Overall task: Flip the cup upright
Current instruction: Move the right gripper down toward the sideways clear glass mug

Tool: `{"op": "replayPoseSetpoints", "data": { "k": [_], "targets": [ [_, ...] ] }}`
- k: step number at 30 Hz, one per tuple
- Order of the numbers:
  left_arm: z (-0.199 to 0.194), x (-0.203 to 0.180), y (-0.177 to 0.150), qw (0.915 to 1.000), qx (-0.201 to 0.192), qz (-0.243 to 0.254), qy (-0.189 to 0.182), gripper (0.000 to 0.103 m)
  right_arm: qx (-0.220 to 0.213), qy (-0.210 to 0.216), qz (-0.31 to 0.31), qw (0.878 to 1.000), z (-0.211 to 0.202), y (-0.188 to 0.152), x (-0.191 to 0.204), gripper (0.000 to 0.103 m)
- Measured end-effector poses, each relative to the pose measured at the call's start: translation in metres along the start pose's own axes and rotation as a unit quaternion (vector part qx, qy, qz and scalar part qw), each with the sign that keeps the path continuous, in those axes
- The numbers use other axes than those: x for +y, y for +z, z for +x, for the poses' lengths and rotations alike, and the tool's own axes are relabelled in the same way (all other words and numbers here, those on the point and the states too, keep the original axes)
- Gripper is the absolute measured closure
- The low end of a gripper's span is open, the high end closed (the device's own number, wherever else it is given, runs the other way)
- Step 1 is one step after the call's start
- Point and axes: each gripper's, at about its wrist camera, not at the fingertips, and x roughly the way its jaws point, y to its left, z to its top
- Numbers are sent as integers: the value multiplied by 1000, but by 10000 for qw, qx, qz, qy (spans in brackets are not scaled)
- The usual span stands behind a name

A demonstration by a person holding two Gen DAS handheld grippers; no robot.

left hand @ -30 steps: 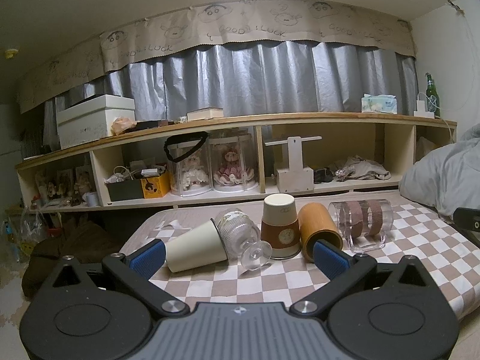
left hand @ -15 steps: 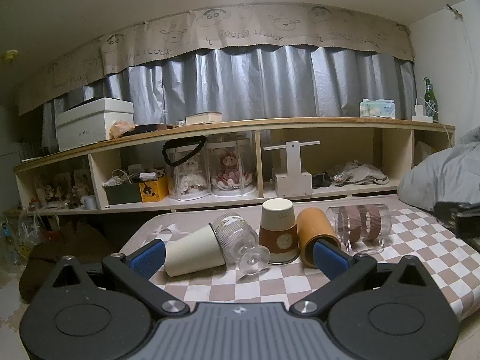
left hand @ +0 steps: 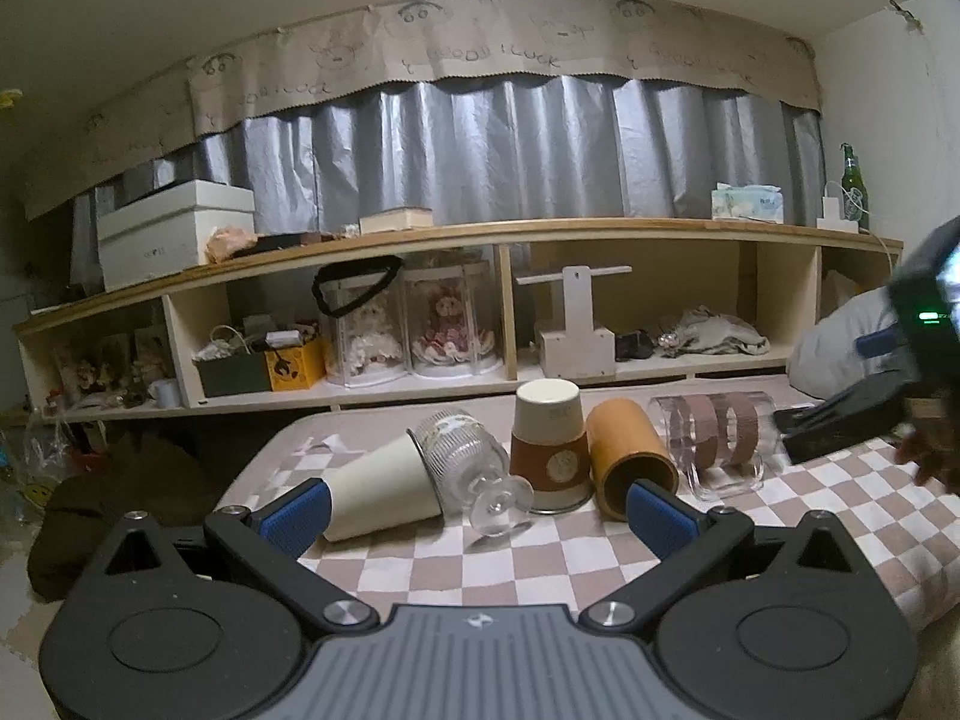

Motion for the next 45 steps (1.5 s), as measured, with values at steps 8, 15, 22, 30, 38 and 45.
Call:
{"op": "replayPoseSetpoints", "data": {
  "k": [8,15,22,30,38,45],
  "targets": [
    [6,3,-4,9998,145,-87,-128,0,889,4,271,9957,82,-1,12,9],
    [11,8,-6,9992,233,-214,-256,0,1649,195,1189,9789,131,-18,5,38],
    [12,9,-5,9993,247,-189,-216,0,1916,388,1934,9614,149,-30,-1,86],
    [10,9,-5,9993,220,-207,-211,0,2044,505,2063,9556,116,-31,6,93],
    [5,5,-4,9995,182,-173,-194,0,2653,875,2038,9383,65,-42,9,87],
    [7,6,-4,9992,248,-199,-247,0,2772,1370,1186,9436,28,-34,8,63]
  ]
}}
